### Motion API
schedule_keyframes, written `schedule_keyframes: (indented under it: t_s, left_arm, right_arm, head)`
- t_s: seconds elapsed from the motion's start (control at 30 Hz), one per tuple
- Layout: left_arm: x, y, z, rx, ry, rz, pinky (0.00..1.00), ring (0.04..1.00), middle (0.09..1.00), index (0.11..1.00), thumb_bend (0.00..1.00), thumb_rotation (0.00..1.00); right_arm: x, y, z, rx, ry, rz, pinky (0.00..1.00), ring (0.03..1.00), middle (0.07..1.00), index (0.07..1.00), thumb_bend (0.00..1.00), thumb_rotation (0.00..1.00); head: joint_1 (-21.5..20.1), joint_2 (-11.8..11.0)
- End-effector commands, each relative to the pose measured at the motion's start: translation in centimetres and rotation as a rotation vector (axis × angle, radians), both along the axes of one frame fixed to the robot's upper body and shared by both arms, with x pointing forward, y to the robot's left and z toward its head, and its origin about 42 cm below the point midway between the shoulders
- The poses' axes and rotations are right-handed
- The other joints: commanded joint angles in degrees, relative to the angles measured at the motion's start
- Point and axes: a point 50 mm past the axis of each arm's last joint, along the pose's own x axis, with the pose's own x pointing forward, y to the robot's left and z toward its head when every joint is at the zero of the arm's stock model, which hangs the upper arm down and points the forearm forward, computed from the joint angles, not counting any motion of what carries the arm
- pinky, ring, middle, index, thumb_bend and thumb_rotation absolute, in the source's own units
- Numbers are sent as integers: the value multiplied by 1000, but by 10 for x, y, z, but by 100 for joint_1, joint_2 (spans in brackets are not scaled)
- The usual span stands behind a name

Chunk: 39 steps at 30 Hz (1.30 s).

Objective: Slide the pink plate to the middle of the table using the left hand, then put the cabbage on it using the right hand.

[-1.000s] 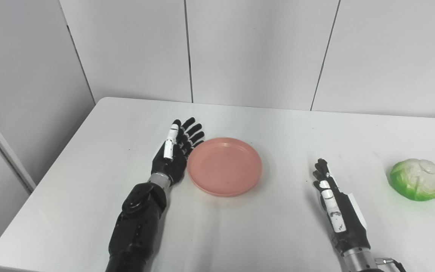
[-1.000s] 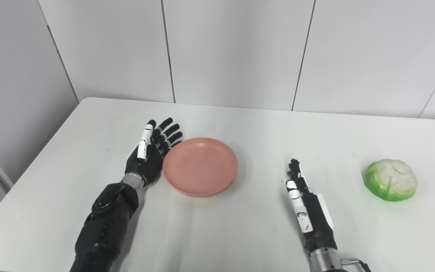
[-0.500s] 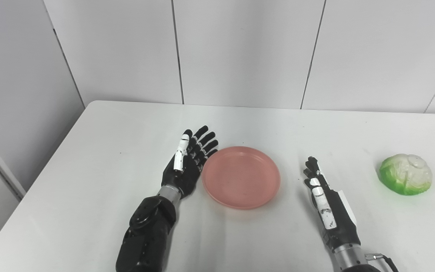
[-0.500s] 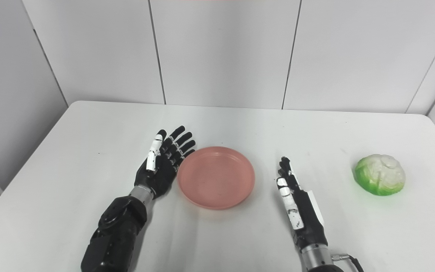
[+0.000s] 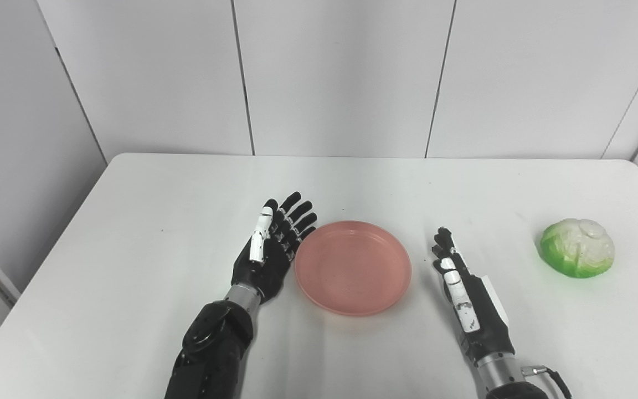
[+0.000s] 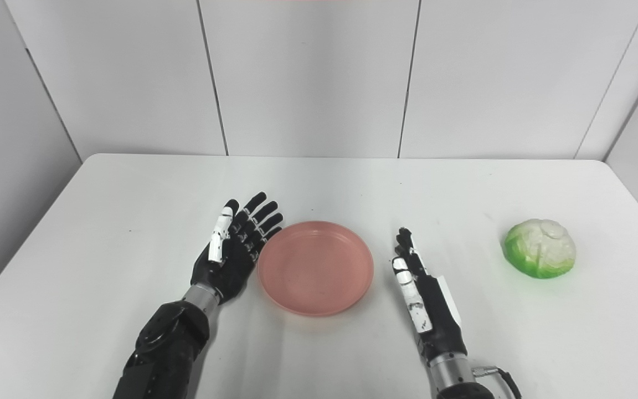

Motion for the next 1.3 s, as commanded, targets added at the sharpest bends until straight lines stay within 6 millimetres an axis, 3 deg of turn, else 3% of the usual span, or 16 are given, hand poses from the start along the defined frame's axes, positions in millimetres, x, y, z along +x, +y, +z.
schedule_keyframes:
  t_s: [0.0, 0.2, 0.47, 0.6, 0.67, 0.77, 1.0, 1.27]
  left_arm:
    - [-8, -4, -8, 21, 52, -4, 930, 912, 912, 899, 392, 1000]
    - [-12, -6, -6, 41, 38, -4, 929, 916, 916, 907, 391, 1000]
    - [-11, -5, -7, 42, 31, 19, 922, 911, 910, 896, 390, 1000]
    - [-11, -2, -9, 38, 40, 35, 920, 905, 902, 889, 395, 1000]
    - [-11, 2, -11, 26, 39, 34, 923, 906, 905, 894, 393, 1000]
    - [-11, 8, -12, 12, 34, 28, 915, 902, 904, 893, 395, 1000]
    - [-11, 20, -13, 6, 18, 15, 913, 906, 909, 900, 403, 1000]
    - [-7, 37, -22, 4, 13, 4, 876, 887, 888, 873, 430, 1000]
  right_arm:
    - [-14, 4, -17, 34, 63, -22, 1000, 997, 1000, 1000, 287, 1000]
    - [-14, -4, -12, 39, 43, -54, 1000, 991, 1000, 1000, 297, 1000]
    - [-8, -16, 13, -22, -63, -88, 979, 971, 989, 995, 300, 1000]
    - [0, -21, 27, -43, -117, -112, 956, 945, 965, 987, 397, 1000]
    - [4, -23, 35, -78, -152, -131, 919, 929, 952, 977, 501, 986]
    - [10, -27, 47, -123, -198, -161, 907, 922, 949, 970, 538, 967]
    - [17, -39, 81, -212, -274, -226, 879, 911, 944, 958, 653, 864]
    - [20, -59, 112, -320, -371, -321, 847, 899, 921, 935, 863, 647]
  head:
    - [-80, 22]
    - [-145, 28]
    - [-515, -113]
    - [-773, -256]
    - [-882, -305]
    - [-997, -341]
    - [-1405, -381]
    - [-1748, -459]
